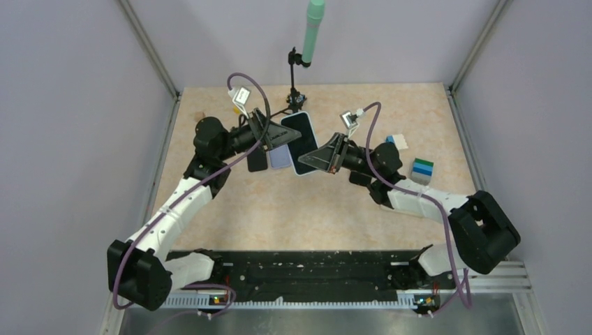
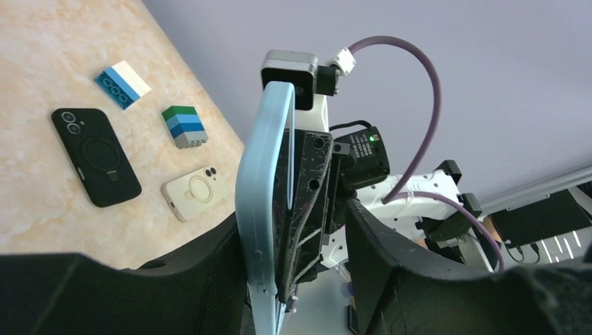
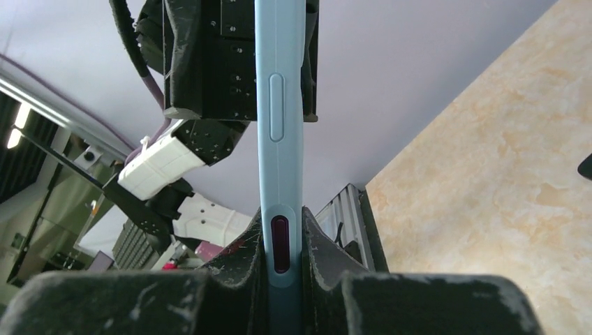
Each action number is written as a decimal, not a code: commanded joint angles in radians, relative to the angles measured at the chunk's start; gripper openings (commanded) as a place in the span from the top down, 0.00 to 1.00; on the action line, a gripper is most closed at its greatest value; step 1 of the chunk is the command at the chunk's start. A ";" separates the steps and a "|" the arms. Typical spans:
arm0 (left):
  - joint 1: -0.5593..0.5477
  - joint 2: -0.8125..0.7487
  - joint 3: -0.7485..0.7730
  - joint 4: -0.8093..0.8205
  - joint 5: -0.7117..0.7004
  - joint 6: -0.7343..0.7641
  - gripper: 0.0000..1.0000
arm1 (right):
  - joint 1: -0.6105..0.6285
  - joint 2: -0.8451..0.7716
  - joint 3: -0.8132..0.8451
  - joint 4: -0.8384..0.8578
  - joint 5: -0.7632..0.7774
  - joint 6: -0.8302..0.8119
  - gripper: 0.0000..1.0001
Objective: Take the phone out of the phone case
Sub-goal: Pick up the phone at the center of the board, then remove the phone case from the phone.
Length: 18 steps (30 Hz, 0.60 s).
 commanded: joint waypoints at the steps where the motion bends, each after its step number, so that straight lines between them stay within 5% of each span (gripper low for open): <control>1: -0.005 -0.034 0.047 0.011 -0.047 0.027 0.50 | 0.023 -0.064 0.055 -0.110 0.064 -0.024 1.00; 10: -0.005 -0.009 0.064 -0.005 0.001 0.034 0.75 | 0.024 -0.051 0.101 -0.193 0.000 -0.042 1.00; 18: -0.005 0.003 0.125 -0.067 0.052 0.097 0.82 | 0.024 -0.045 0.119 -0.223 -0.046 -0.031 1.00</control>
